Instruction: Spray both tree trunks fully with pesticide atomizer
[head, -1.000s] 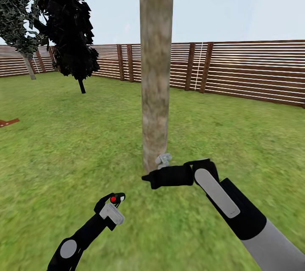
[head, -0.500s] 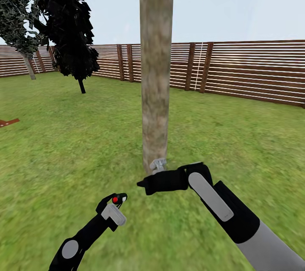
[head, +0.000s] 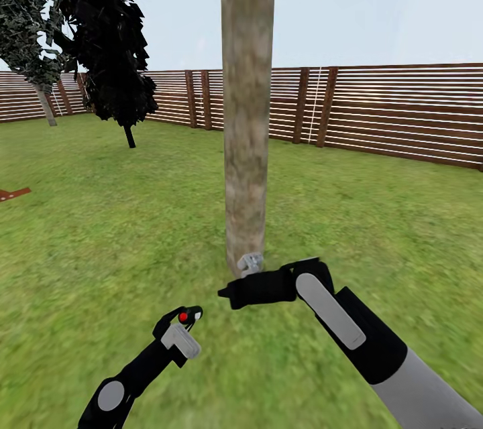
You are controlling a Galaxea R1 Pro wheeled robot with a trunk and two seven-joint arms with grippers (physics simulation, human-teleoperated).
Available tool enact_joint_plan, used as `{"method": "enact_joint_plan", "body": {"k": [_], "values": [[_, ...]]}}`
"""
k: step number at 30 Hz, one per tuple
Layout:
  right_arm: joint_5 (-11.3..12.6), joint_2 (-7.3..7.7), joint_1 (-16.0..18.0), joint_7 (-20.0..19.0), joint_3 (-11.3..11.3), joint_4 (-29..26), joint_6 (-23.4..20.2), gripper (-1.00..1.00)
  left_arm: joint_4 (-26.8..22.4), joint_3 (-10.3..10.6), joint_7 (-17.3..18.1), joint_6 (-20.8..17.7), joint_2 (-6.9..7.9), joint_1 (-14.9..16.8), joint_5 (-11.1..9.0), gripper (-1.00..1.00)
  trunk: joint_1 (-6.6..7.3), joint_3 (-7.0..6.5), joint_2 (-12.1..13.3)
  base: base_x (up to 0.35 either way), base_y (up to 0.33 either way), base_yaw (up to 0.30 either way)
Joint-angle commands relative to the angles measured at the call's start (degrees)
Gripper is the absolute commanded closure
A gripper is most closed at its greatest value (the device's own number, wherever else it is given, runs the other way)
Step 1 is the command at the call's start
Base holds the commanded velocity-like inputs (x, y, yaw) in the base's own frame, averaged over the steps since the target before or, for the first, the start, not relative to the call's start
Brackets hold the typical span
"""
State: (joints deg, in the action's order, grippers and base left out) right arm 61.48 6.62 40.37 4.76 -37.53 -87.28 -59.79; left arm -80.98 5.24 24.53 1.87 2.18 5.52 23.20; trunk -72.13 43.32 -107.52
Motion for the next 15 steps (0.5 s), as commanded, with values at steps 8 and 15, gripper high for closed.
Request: {"method": "enact_joint_plan", "body": {"k": [8, 15], "values": [[0.5, -2.7, 0.1, 1.7, -0.7, 1.2, 0.3, 1.0, -0.1, 4.7, 0.0, -0.3, 0.11, 0.2, 0.7, 1.0, 0.01, 0.05, 0.0, 0.0, 0.0, 0.0], [0.6, -4.05, 0.1, 3.5, -1.1, 1.6, 0.0, 1.0, -0.4, 9.2, 1.7, -4.7, 0.6, 0.3, 0.9, 1.0, 0.01, 0.05, 0.0, 0.0, 0.0, 0.0]]}}
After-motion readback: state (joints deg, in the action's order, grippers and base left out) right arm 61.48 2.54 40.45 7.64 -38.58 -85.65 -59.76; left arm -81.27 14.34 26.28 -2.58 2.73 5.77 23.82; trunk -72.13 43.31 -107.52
